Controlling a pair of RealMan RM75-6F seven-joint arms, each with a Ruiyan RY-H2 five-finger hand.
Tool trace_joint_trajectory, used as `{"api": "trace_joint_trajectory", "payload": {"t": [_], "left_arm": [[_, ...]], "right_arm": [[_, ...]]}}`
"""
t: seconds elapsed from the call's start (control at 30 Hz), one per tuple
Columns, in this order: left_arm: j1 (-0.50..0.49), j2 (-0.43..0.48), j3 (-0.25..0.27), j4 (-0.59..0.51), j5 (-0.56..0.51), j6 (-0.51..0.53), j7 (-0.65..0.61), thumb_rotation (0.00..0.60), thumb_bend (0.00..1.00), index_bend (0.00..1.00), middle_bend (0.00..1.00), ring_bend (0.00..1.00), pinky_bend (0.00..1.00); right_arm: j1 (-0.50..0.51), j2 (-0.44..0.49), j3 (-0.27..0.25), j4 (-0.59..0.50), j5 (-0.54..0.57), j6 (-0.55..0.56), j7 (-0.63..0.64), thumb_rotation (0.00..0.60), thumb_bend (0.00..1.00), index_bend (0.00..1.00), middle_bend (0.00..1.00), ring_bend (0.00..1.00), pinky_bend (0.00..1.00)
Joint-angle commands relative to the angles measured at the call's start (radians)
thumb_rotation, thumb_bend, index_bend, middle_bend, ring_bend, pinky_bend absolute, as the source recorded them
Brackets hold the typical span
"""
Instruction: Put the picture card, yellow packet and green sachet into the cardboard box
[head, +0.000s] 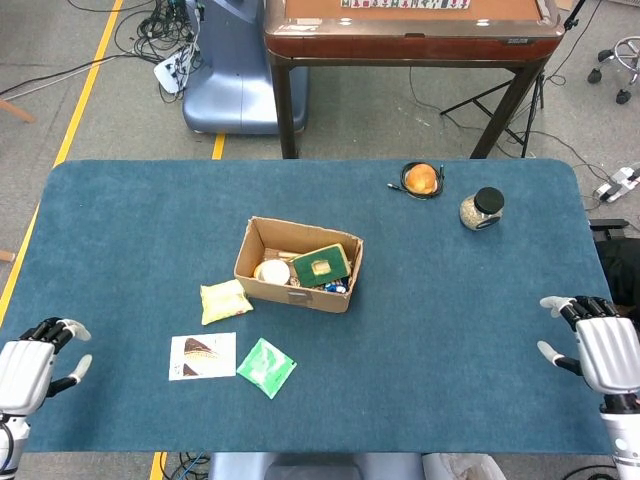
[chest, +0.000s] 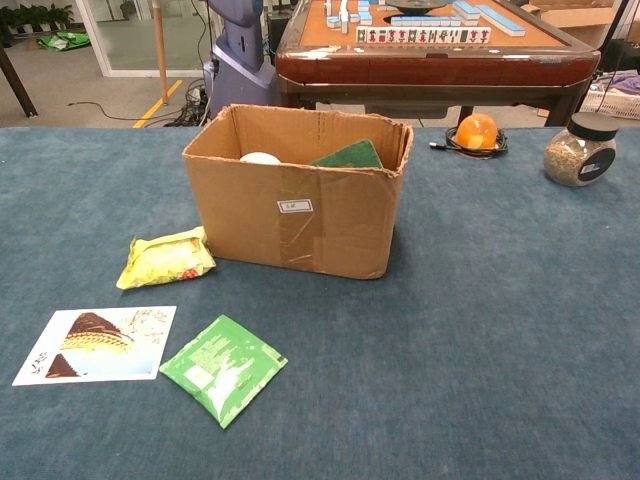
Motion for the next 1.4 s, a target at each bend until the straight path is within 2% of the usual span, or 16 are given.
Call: {"api": "trace_joint_trajectory", "payload": {"t": [0.03,0.27,0.37,0.47,0.5,0.6,0.77,0.87,0.93,0.97,1.03,1.13,1.2,1.27,1.33,1.4], "left_arm": [[-0.013,-0.007,0.014,-0.018,0.013,-0.026,0.019,0.600,0.28,0.47,0.37,0.26,0.45],[-0.046,-0.012,0.037,-0.058,0.027,-0.099,0.014,0.600,0.28,0.46,0.18,0.15,0.35],[-0.057,-0.019,0.044,-0.069,0.032,-0.122,0.048,0.600,0.28,0.44,0.14,0.11,0.29],[-0.064,-0.025,0.044,-0.089,0.017,-0.146,0.104,0.600,0.28,0.37,0.13,0.11,0.29],[-0.065,-0.029,0.043,-0.093,0.014,-0.150,0.125,0.600,0.28,0.35,0.14,0.14,0.32],[-0.070,-0.042,0.044,-0.103,0.008,-0.162,0.186,0.600,0.28,0.30,0.24,0.33,0.52],[-0.079,-0.067,0.050,-0.122,0.006,-0.184,0.262,0.600,0.23,0.29,0.55,0.58,0.70],[-0.082,-0.085,0.055,-0.129,-0.001,-0.198,0.314,0.600,0.21,0.30,0.59,0.60,0.71],[-0.083,-0.101,0.055,-0.134,-0.012,-0.207,0.354,0.600,0.20,0.31,0.55,0.56,0.70],[-0.083,-0.107,0.055,-0.137,-0.020,-0.212,0.371,0.600,0.20,0.31,0.51,0.52,0.69],[-0.085,-0.119,0.056,-0.147,-0.034,-0.225,0.403,0.600,0.20,0.31,0.29,0.35,0.60],[-0.086,-0.137,0.053,-0.156,-0.051,-0.231,0.443,0.600,0.20,0.31,0.04,0.07,0.33],[-0.086,-0.149,0.051,-0.165,-0.070,-0.239,0.470,0.600,0.20,0.32,0.00,0.01,0.18],[-0.089,-0.161,0.049,-0.169,-0.087,-0.248,0.496,0.600,0.20,0.32,0.00,0.00,0.06],[-0.092,-0.175,0.048,-0.167,-0.102,-0.258,0.519,0.600,0.20,0.33,0.00,0.00,0.00],[-0.096,-0.188,0.048,-0.163,-0.113,-0.267,0.538,0.600,0.20,0.34,0.00,0.00,0.00]], "right_arm": [[-0.020,0.008,-0.003,-0.008,-0.013,0.033,0.007,0.600,0.05,0.39,0.48,0.36,0.35],[-0.039,0.015,0.003,-0.011,-0.007,0.062,0.018,0.600,0.05,0.39,0.48,0.36,0.35],[-0.040,0.016,0.004,-0.012,-0.007,0.061,0.019,0.600,0.05,0.39,0.48,0.36,0.36],[-0.040,0.019,0.001,-0.016,-0.003,0.050,0.016,0.600,0.05,0.39,0.48,0.36,0.38],[-0.041,0.021,0.000,-0.017,-0.004,0.048,0.015,0.600,0.05,0.39,0.48,0.36,0.39],[-0.044,0.023,0.000,-0.021,-0.009,0.054,0.016,0.600,0.05,0.39,0.48,0.36,0.39],[-0.052,0.028,0.001,-0.022,-0.012,0.067,0.025,0.600,0.05,0.39,0.48,0.36,0.40],[-0.056,0.031,0.001,-0.023,-0.014,0.071,0.030,0.600,0.05,0.39,0.48,0.36,0.42],[-0.059,0.034,0.001,-0.025,-0.017,0.076,0.034,0.600,0.05,0.39,0.48,0.36,0.42],[-0.061,0.035,0.001,-0.026,-0.019,0.079,0.036,0.600,0.05,0.39,0.48,0.36,0.42],[-0.065,0.037,0.001,-0.027,-0.022,0.087,0.041,0.600,0.05,0.39,0.48,0.36,0.42],[-0.070,0.040,0.001,-0.027,-0.026,0.096,0.048,0.600,0.05,0.39,0.48,0.36,0.42],[-0.074,0.042,0.002,-0.027,-0.027,0.102,0.053,0.600,0.05,0.39,0.48,0.36,0.42],[-0.077,0.044,0.002,-0.027,-0.028,0.107,0.057,0.600,0.05,0.39,0.48,0.36,0.42],[-0.080,0.045,0.003,-0.027,-0.030,0.110,0.060,0.600,0.05,0.39,0.48,0.36,0.42],[-0.081,0.047,0.003,-0.027,-0.032,0.113,0.062,0.600,0.05,0.39,0.48,0.36,0.42]]}}
